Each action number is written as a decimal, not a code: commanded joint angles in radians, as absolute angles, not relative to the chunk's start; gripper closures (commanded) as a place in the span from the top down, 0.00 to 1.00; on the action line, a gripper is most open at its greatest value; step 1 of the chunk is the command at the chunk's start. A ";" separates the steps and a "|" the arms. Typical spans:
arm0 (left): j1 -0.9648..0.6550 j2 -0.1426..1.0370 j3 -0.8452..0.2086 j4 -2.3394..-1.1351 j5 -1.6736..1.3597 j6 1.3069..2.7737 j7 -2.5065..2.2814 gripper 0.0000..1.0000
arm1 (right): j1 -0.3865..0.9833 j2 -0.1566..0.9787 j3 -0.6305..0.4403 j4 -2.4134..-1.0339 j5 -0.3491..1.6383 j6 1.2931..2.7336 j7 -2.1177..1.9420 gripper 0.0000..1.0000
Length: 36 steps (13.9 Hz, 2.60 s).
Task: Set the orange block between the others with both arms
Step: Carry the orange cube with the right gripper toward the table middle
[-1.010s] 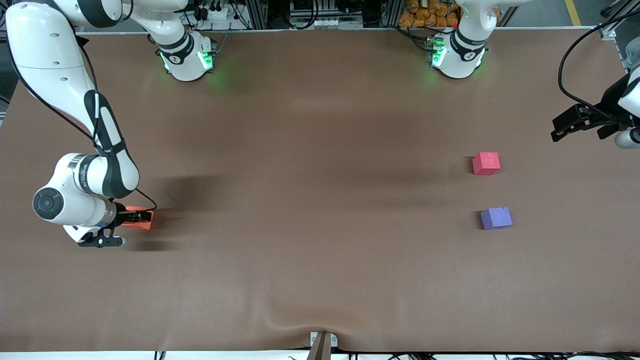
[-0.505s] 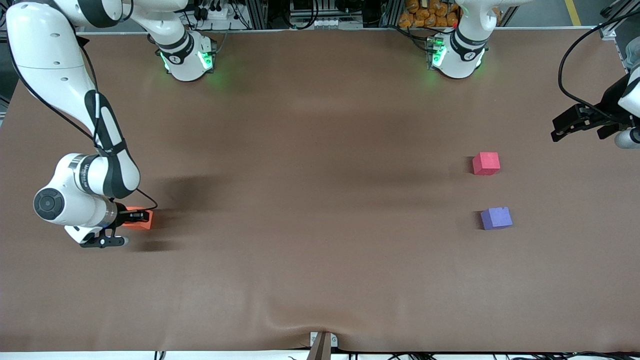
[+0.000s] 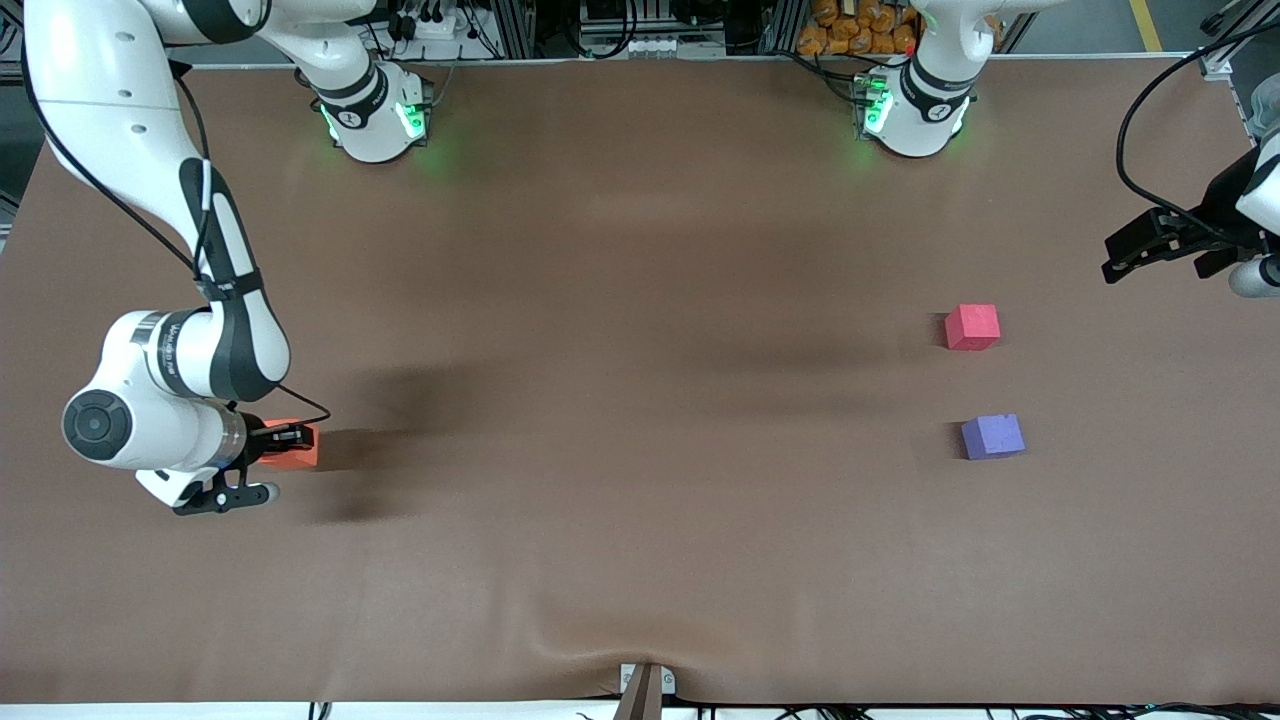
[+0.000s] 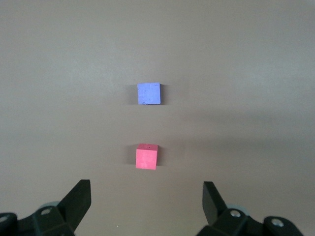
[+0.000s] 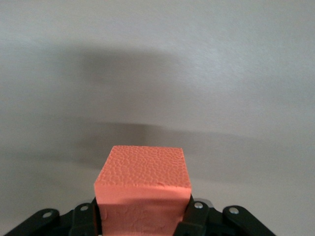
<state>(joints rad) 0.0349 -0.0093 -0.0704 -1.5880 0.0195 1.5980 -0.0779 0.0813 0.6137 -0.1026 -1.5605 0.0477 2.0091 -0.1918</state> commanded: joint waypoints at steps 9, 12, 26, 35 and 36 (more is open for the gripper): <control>0.043 0.012 -0.075 -1.566 -0.003 1.580 -0.055 1.00 | 0.230 0.571 -0.052 -1.485 0.184 1.890 -0.063 0.00; 0.040 0.014 -0.077 -1.566 -0.003 1.580 -0.055 1.00 | 0.319 0.571 -0.051 -1.483 0.184 1.891 0.055 0.00; 0.040 0.037 -0.077 -1.565 -0.032 1.580 -0.054 1.00 | 0.664 0.658 -0.052 -1.434 0.187 2.080 0.606 0.00; 0.034 0.051 -0.077 -1.563 -0.032 1.580 -0.054 1.00 | 0.801 0.791 -0.054 -1.361 0.179 2.177 0.675 0.00; 0.032 0.051 -0.077 -1.565 -0.032 1.580 -0.054 1.00 | 0.804 0.802 -0.054 -1.361 0.179 2.187 0.704 0.00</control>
